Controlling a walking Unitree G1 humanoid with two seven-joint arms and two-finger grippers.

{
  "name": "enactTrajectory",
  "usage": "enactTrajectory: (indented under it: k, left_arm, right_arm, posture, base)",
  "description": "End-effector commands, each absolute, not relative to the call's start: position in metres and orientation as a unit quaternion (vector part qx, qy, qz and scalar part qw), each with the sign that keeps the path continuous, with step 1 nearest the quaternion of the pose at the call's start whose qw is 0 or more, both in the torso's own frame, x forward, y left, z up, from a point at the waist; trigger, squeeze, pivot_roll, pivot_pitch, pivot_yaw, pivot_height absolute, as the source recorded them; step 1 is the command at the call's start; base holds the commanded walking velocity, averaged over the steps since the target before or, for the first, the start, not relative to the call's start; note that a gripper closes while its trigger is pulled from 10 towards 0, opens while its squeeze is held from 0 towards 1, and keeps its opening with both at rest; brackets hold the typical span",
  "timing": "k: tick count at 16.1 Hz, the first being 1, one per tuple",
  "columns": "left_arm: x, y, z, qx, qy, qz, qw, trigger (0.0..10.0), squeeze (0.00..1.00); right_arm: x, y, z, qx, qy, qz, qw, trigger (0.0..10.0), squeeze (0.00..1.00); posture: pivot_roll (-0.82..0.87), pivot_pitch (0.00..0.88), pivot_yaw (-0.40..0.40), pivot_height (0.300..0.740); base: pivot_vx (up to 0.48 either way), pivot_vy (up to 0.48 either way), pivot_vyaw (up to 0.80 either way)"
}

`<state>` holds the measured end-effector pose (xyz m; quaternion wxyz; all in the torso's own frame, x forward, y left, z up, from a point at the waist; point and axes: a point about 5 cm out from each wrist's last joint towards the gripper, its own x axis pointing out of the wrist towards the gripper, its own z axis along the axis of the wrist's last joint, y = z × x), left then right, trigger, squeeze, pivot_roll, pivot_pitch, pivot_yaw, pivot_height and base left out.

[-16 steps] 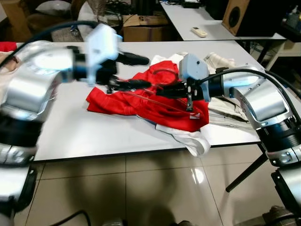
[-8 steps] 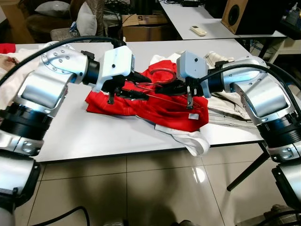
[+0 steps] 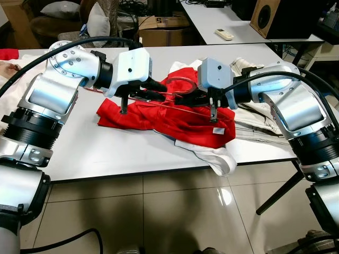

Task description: Hang hanger

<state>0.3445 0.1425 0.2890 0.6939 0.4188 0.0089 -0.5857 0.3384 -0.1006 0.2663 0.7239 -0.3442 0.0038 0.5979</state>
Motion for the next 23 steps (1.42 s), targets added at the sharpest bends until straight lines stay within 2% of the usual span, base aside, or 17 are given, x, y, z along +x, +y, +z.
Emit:
enactTrajectory:
  k: [1,5,6,7,8,9,14,15,20,21,22,23]
  left_arm:
    - [0.346,0.143,0.294,0.436,0.011,-0.58,0.688,0.0,0.0]
    - [0.346,0.14,0.296,0.432,0.0,-0.59,0.682,0.0,0.0]
    - [0.347,0.139,0.3,0.436,-0.014,-0.584,0.684,0.0,0.0]
    - [0.347,0.14,0.303,0.439,-0.023,-0.58,0.686,0.0,0.0]
    - [0.346,0.141,0.306,0.439,-0.026,-0.58,0.686,0.0,0.0]
    - [0.345,0.143,0.308,0.44,-0.028,-0.579,0.686,0.0,0.0]
    - [0.34,0.146,0.307,0.437,-0.027,-0.585,0.683,0.0,0.0]
    - [0.339,0.146,0.306,0.434,-0.027,-0.587,0.683,0.0,0.0]
    - [0.334,0.144,0.306,0.418,-0.03,-0.601,0.681,0.0,0.0]
    - [0.332,0.143,0.307,0.411,-0.034,-0.606,0.68,0.0,0.0]
    - [0.332,0.142,0.307,0.41,-0.034,-0.607,0.68,0.0,0.0]
    - [0.331,0.143,0.307,0.41,-0.034,-0.608,0.679,0.0,0.0]
  right_arm:
    - [0.338,-0.098,0.28,-0.353,-0.017,0.599,0.718,0.0,0.0]
    - [0.338,-0.099,0.284,-0.359,-0.024,0.593,0.721,0.0,0.0]
    - [0.34,-0.099,0.286,-0.355,-0.029,0.583,0.73,10.0,0.0]
    - [0.341,-0.099,0.288,-0.334,-0.032,0.586,0.737,10.0,0.0]
    - [0.34,-0.1,0.289,-0.321,-0.031,0.593,0.738,10.0,0.99]
    - [0.341,-0.103,0.288,-0.331,-0.029,0.59,0.736,10.0,1.0]
    - [0.342,-0.108,0.283,-0.368,-0.027,0.564,0.739,10.0,1.0]
    - [0.343,-0.108,0.281,-0.38,-0.028,0.554,0.741,10.0,0.0]
    - [0.346,-0.107,0.276,-0.385,-0.028,0.539,0.749,10.0,0.0]
    - [0.346,-0.106,0.274,-0.381,-0.025,0.54,0.75,8.8,0.0]
    - [0.347,-0.106,0.273,-0.38,-0.025,0.54,0.75,5.2,0.0]
    - [0.347,-0.105,0.273,-0.378,-0.024,0.542,0.751,2.9,0.0]
  posture:
    - [-0.06,0.0,0.04,0.74]
    - [-0.07,0.0,0.045,0.74]
    - [-0.07,0.0,0.045,0.74]
    - [-0.07,0.0,0.044,0.74]
    - [-0.07,0.0,0.043,0.74]
    - [-0.07,0.0,0.045,0.74]
    - [-0.07,0.0,0.044,0.74]
    - [-0.07,0.0,0.044,0.74]
    - [-0.07,0.0,0.042,0.74]
    - [-0.07,0.0,0.038,0.74]
    - [-0.07,0.0,0.038,0.74]
    - [-0.07,0.0,0.037,0.74]
  base:
    - [0.0,0.0,0.0]
    - [0.0,0.0,0.0]
    - [0.0,0.0,0.0]
    - [0.0,0.0,0.0]
    - [0.0,0.0,0.0]
    - [0.0,0.0,0.0]
    - [0.0,0.0,0.0]
    - [0.0,0.0,0.0]
    - [0.0,0.0,0.0]
    - [0.0,0.0,0.0]
    - [0.0,0.0,0.0]
    - [0.0,0.0,0.0]
